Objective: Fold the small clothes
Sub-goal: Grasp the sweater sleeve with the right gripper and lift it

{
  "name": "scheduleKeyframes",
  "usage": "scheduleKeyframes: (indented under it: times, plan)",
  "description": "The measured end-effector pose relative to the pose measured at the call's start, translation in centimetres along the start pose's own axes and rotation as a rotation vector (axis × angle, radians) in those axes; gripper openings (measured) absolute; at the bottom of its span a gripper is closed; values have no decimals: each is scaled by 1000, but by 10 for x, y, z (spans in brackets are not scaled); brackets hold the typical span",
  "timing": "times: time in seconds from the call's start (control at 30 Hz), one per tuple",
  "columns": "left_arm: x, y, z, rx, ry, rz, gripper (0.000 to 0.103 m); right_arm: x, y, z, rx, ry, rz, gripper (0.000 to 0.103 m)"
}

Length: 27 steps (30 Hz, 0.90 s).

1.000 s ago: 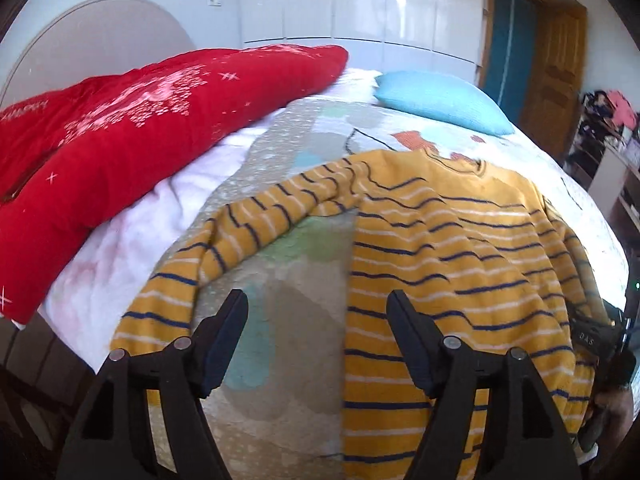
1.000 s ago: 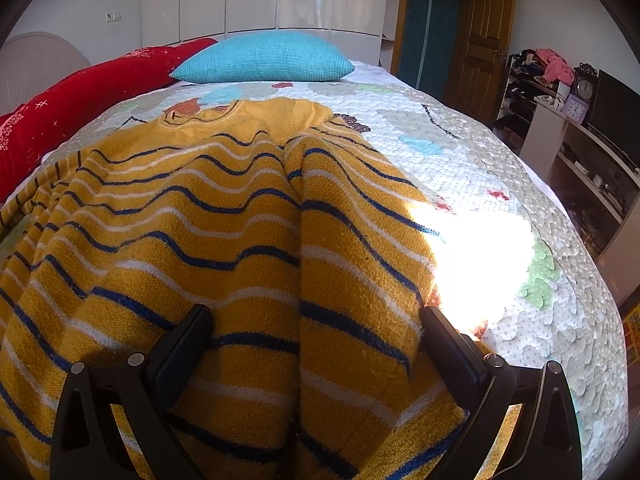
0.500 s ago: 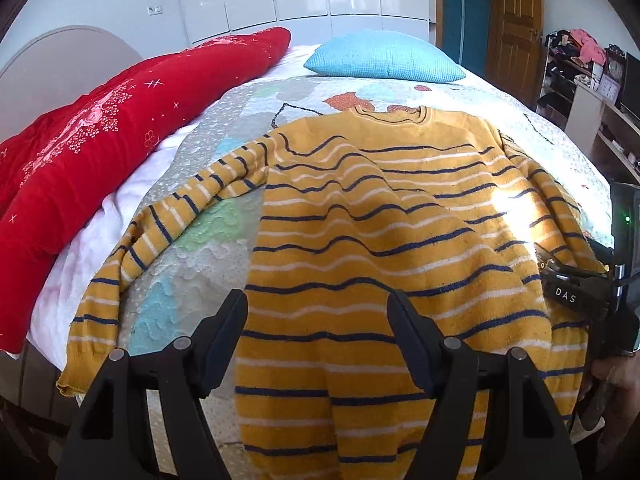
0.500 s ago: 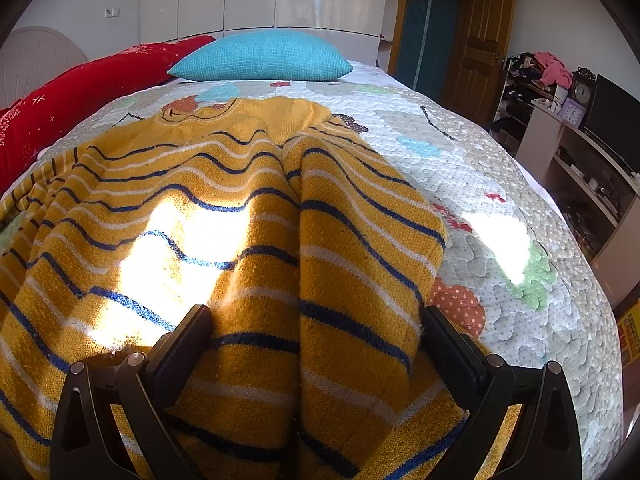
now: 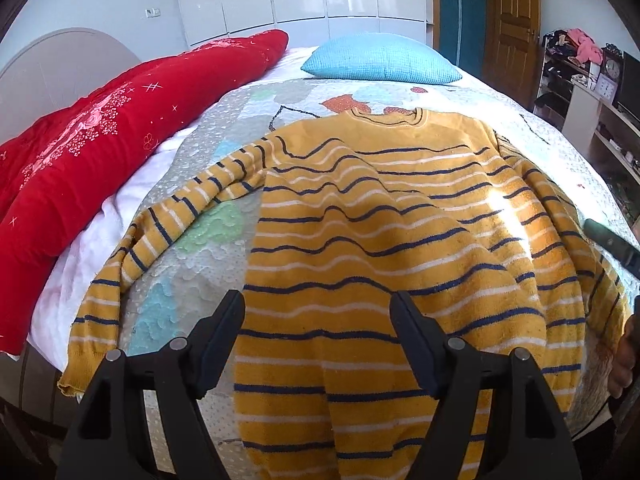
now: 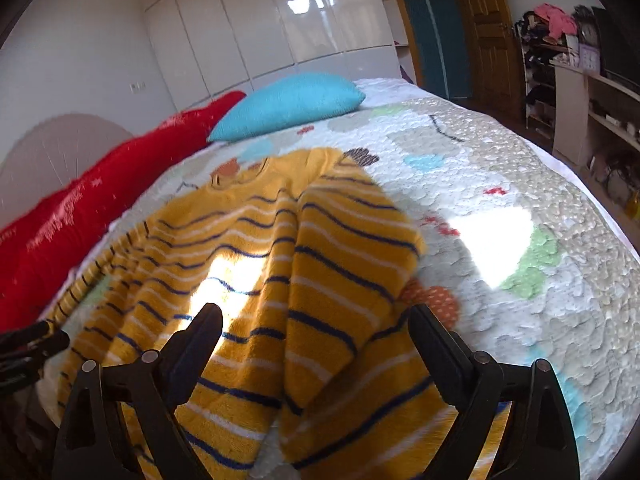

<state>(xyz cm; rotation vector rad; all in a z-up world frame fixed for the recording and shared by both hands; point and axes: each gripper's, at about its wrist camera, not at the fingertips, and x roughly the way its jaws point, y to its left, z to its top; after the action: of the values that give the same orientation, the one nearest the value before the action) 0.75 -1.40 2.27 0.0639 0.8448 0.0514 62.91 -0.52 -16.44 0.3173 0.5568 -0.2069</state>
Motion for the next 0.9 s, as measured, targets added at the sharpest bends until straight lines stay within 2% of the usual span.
scheduleKeyframes:
  times: [0.07,0.17,0.27,0.37,0.43,0.5,0.57,0.6,0.63,0.67,0.7,0.73,0.77,0.83,0.9]
  plan:
    - [1,3,0,-15,3,-11,75,-7,-21,10,31,-9,-34,96]
    - [4,5,-3,-24,12,-31,75,0,-35,20,6,59,-65,86]
    - [3,4,-5,-7,16,-38,75,7,-16,12,-103,135,4,85]
    - [0,7,-6,1,6,-35,75,10,-9,-5,-180,156,-61,84]
    - [1,10,-7,-2,9,-33,77,16,-25,-6,-102,169,-78,84]
    - [6,11,-8,-9,24,-33,77,23,-42,-1,7,168,-38,85]
    - [8,10,-8,-17,35,-38,77,33,-46,9,58,153,-7,84]
    - [8,9,-8,-20,35,-45,77,40,-45,14,73,152,5,81]
    - [7,7,-8,-18,33,-51,77,47,-44,19,91,153,24,77]
    - [6,6,-8,-13,29,-52,77,55,-43,24,107,163,49,61]
    - [5,4,-7,-4,25,-49,77,66,-42,29,121,192,86,30]
    - [4,2,-6,2,22,-44,77,77,-41,33,138,237,129,19]
    - [4,2,-6,4,22,-41,77,86,-39,37,149,268,153,13]
    - [4,5,-4,-7,23,-41,77,87,-38,48,122,267,134,9]
    - [3,8,-4,-18,16,-38,77,75,-43,69,73,210,26,9]
